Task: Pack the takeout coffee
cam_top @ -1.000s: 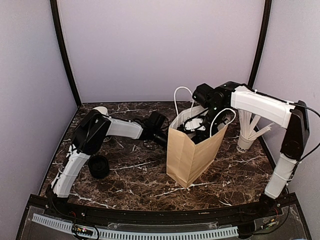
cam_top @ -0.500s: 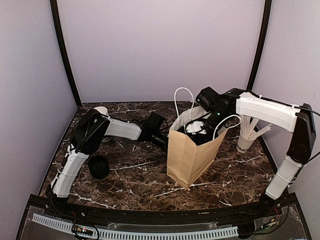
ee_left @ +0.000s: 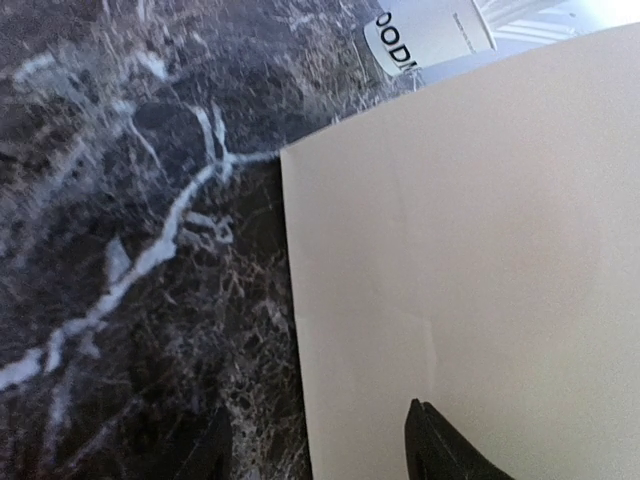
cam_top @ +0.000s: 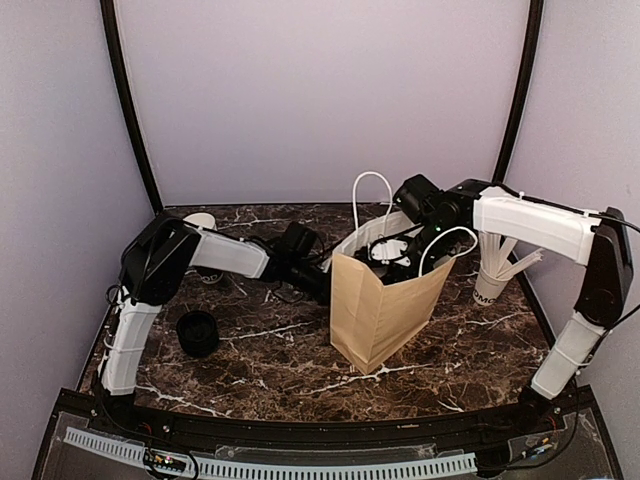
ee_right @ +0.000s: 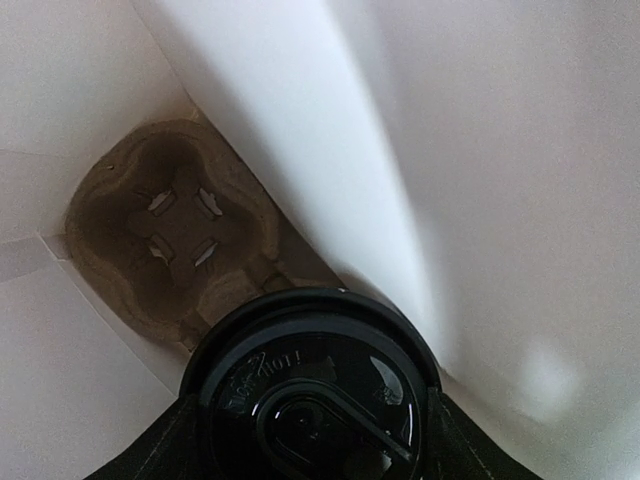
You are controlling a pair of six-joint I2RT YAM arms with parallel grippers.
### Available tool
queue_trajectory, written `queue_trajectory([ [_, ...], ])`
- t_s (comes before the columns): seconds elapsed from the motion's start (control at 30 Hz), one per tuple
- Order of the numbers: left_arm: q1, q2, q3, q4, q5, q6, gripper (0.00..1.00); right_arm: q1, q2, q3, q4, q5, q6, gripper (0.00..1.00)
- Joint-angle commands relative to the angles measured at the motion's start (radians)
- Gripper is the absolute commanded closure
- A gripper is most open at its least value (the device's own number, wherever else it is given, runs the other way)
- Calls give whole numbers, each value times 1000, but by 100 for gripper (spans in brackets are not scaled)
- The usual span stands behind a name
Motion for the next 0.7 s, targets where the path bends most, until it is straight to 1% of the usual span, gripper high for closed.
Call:
queue_trajectory([
  [0.0,10,-142,8,-66,-149,45,37,-13,59,-97,-29,66,90,68],
  [0.1,11,-196,31,-153,-227,95,37,-12,45,-118,-4,74,63,67],
  [0.33,10,-334,60,-273,-360,158,36,-9,-5,-186,42,109,-113,63],
  [0.4,9,-379,81,-319,-398,170,36,-6,12,-171,61,143,-82,63],
  [0.5,9,-442,109,-392,-453,185,36,-4,46,-123,50,147,35,65],
  [0.6,10,-496,128,-428,-493,199,36,7,52,-130,59,159,127,66],
  [0.67,9,-519,136,-448,-506,208,36,16,57,-145,65,200,170,66],
])
